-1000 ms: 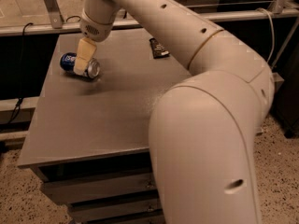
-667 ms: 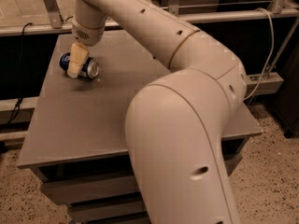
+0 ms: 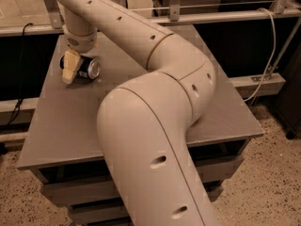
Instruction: Place pepsi can upright
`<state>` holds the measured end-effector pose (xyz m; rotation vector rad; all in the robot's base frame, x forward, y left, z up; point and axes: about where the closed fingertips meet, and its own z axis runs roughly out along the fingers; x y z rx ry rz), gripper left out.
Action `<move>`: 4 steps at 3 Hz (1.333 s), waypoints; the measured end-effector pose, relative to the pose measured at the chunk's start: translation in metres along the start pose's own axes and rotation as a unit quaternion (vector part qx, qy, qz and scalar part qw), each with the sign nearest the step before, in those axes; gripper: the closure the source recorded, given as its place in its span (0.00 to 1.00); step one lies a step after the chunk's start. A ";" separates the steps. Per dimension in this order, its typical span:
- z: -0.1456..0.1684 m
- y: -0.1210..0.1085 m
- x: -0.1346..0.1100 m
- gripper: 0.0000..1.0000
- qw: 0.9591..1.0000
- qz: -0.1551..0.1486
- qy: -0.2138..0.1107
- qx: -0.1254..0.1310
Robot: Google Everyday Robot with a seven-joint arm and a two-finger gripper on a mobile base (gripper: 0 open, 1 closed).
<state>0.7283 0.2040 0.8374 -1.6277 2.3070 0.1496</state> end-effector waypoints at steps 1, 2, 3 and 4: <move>0.003 0.007 -0.015 0.18 1.000 0.004 0.007 -0.003; -0.001 0.011 -0.028 0.41 1.000 0.004 0.007 -0.004; -0.010 0.016 -0.041 0.65 1.000 0.000 -0.008 -0.009; -0.038 0.017 -0.056 0.88 0.996 -0.010 -0.080 -0.031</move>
Offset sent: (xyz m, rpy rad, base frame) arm -0.0001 0.0414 0.0295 -0.0058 0.0136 -0.0084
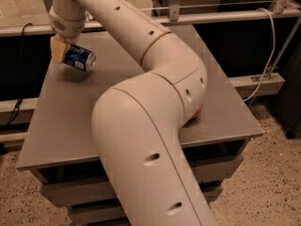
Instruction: Place pepsi can upright
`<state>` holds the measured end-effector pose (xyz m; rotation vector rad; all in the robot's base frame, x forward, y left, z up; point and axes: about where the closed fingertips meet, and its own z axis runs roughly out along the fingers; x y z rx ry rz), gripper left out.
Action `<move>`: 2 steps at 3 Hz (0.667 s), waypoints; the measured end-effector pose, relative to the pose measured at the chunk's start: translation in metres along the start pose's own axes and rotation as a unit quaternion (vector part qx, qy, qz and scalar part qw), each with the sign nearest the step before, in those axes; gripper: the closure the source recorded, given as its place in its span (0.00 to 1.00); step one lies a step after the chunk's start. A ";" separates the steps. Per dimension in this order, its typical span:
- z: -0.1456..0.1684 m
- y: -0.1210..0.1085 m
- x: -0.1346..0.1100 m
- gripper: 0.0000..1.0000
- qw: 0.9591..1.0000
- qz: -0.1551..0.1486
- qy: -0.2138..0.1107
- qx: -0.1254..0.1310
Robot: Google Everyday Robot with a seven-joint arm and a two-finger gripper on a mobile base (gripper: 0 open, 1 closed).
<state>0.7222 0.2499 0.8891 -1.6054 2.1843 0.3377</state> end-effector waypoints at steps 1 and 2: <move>-0.039 0.000 -0.014 1.00 0.992 -0.014 -0.119 -0.036; -0.094 0.002 -0.013 1.00 0.961 -0.027 -0.267 -0.063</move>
Offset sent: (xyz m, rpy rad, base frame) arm -0.0376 -0.0666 0.1243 0.7938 -0.1420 0.1687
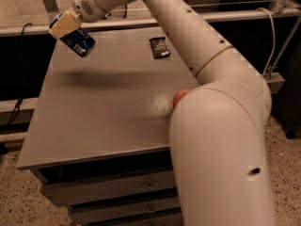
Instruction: Place pepsi can upright
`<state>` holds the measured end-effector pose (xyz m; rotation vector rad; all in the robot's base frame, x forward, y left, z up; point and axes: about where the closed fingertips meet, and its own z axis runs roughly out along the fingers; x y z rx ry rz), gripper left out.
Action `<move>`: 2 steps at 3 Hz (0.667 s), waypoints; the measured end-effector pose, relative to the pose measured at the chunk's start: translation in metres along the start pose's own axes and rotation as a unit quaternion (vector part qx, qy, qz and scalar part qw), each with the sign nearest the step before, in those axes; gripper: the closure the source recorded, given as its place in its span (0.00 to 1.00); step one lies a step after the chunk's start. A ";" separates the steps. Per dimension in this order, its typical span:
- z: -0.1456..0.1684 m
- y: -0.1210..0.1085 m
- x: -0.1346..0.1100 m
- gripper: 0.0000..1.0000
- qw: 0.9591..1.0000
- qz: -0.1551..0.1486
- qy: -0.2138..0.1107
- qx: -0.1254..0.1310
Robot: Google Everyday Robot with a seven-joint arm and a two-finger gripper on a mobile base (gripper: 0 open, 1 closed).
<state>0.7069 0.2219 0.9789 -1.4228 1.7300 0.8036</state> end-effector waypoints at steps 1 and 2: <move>-0.029 0.008 0.008 1.00 0.997 0.003 -0.078 -0.005; -0.057 0.020 0.028 1.00 0.991 0.009 -0.130 0.000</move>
Offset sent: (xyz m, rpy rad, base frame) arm -0.0530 -0.1195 -0.0032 0.3875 -0.0477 -0.0622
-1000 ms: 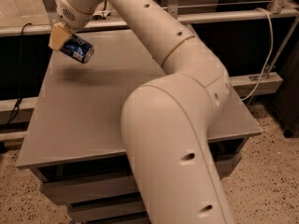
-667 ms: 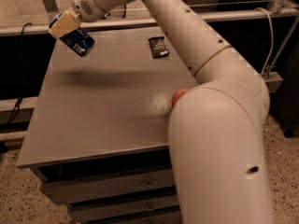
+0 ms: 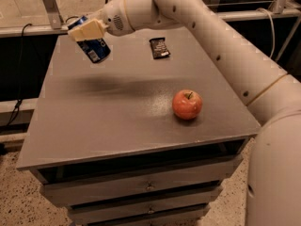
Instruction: Place pepsi can upright
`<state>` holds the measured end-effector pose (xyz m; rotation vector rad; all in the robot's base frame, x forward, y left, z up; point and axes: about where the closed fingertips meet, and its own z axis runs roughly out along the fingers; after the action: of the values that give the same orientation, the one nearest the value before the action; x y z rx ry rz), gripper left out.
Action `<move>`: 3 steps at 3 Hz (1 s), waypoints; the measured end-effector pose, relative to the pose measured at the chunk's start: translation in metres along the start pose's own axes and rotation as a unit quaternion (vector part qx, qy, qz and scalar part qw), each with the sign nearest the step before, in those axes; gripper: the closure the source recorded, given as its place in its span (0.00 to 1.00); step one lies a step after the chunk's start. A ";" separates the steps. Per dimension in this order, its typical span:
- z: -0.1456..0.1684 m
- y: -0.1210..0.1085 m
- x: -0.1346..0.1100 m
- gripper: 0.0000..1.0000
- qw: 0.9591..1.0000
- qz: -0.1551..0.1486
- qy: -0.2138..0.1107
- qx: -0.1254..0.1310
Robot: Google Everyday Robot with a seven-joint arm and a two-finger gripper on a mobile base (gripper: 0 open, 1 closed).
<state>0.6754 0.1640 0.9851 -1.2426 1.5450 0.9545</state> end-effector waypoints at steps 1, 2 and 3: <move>-0.033 0.009 0.018 1.00 1.000 -0.019 -0.024 0.004; -0.044 0.007 0.021 1.00 0.999 -0.028 -0.026 0.010; -0.060 0.010 0.022 1.00 0.998 -0.035 -0.040 0.014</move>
Offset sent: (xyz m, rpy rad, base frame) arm -0.0134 -0.0294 -0.0065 0.0356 -0.0379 0.0011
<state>0.6531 0.1035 0.9816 -1.2169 1.4380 0.9231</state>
